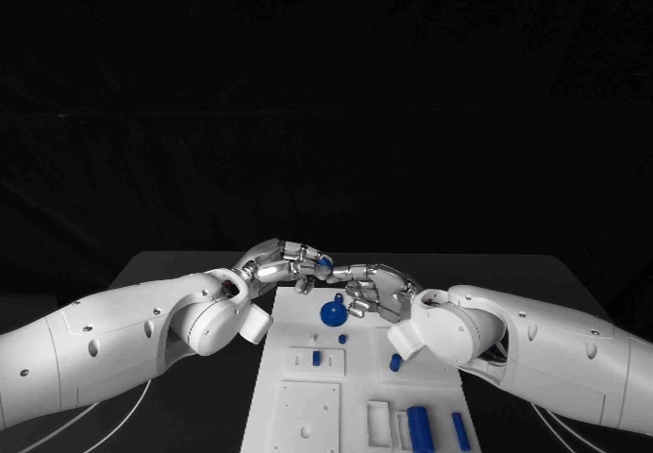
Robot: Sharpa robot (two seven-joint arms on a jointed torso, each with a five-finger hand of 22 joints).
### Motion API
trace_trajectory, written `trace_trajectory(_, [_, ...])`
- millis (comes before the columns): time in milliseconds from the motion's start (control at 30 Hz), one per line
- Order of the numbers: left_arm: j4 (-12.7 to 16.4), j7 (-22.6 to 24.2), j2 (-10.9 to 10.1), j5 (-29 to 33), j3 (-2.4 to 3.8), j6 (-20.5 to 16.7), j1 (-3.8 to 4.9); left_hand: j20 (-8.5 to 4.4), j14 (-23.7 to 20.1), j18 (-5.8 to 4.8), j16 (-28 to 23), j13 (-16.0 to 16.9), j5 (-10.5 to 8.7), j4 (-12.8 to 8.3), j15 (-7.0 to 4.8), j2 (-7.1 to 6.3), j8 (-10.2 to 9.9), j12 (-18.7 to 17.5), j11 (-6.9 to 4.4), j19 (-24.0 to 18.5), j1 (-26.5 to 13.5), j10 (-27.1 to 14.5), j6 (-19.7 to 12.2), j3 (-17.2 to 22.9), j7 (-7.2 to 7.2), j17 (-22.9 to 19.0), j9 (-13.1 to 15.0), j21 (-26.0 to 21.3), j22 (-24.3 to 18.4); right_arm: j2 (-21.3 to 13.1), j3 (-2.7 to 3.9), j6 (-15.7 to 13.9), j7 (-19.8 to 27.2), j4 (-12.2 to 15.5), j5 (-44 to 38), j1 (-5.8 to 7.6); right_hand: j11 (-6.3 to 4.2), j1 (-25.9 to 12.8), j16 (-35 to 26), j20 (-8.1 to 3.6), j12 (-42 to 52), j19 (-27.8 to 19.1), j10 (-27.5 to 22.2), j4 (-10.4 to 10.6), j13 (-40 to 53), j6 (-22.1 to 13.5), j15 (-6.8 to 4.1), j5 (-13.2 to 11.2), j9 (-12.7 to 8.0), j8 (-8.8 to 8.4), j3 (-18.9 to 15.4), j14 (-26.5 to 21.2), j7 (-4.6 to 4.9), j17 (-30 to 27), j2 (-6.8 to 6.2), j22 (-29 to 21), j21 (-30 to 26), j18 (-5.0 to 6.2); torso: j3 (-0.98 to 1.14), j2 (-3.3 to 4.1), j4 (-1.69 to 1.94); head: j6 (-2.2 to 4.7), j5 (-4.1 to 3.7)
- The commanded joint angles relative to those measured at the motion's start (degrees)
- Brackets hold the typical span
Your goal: Assemble the parts on the task board
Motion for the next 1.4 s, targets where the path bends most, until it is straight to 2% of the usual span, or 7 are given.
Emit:
trace_trajectory(33, [0.23, 0.89, 0.01, 0.43, 0.04, 1.6, 0.02, -3.23, -0.09, 0.87, -0.21, -0.07, 0.19, -0.37, -0.17, 0.41, 0.39, -0.28, -0.01, 0.25, -0.33, 0.5, 0.6, 0.09, 0.5, -0.01, 0.05, -0.33, 0.5, 0.03, 0.03, 2.08, 2.15, 0.15, 1.46, -0.07, 0.34, -0.17, 0.24, 0.56, 0.27, -0.05, 0.02, 0.19, -0.09, -0.93, 0.48, -0.21, -0.1, -0.27, -0.06, -0.04, 1.18, 0.08, -0.39, 1.16, 0.1, 1.78, 0.01, -0.01, -0.02, -0.05, 0.02])
trace_trajectory(967, [0.78, 0.12, -0.23, -3.05, 0.02, 2.39, 0.0, -3.28, 0.12, 0.9, -0.12, 0.07, 0.18, -0.79, -0.28, 0.64, 0.45, -0.5, -0.12, 0.45, -0.31, 1.1, 0.76, -0.04, 0.44, 0.13, -0.01, -0.3, 0.54, -0.01, 0.03, 2.57, 3.03, 0.16, 1.78, -0.09, 0.15, 0.21, 0.74, 0.46, 0.74, 0.12, 0.17, -0.06, 0.03, -0.11, 0.3, 0.12, 0.01, 0.13, -0.46, 0.15, 0.96, 0.32, -0.22, 1.25, 0.56, 1.78, 0.0, 0.0, -0.02, -0.06, 0.01])
trace_trajectory(1200, [0.73, 0.01, -0.15, -4.52, 0.01, 1.97, 0.0, -3.3, 0.19, 0.91, -0.06, 0.12, 0.18, -0.89, -0.31, 0.63, 0.46, -0.53, -0.16, 0.5, -0.3, 1.22, 0.79, -0.07, 0.42, 0.19, -0.03, -0.28, 0.56, 0.01, 0.03, 2.47, 2.94, 0.13, 1.24, -0.09, -0.52, 1.91, 0.99, 0.29, 1.0, 0.16, 0.28, -0.1, 0.07, 1.88, -0.33, -0.79, 0.52, 1.22, -0.09, 0.23, 0.24, 0.42, -0.02, 1.23, 0.95, 1.78, -0.01, -0.03, -0.04, -0.02, 0.02])
trace_trajectory(1400, [0.75, -0.2, -0.14, -5.44, 0.01, 1.61, 0.0, -3.31, 0.23, 0.91, -0.03, 0.15, 0.18, -0.93, -0.33, 0.64, 0.47, -0.55, -0.18, 0.54, -0.3, 1.29, 0.81, -0.08, 0.41, 0.22, -0.04, -0.26, 0.57, 0.1, 0.03, 2.45, 3.0, 0.12, 0.85, -0.1, -1.3, 4.77, 1.06, 0.22, 1.05, 0.16, 0.46, -0.09, -0.02, 4.04, -1.05, -2.16, 1.3, 2.42, 1.63, 0.28, -0.59, 0.43, 0.24, 1.21, 1.22, 1.78, 0.0, -0.02, -0.03, -0.04, 0.0])
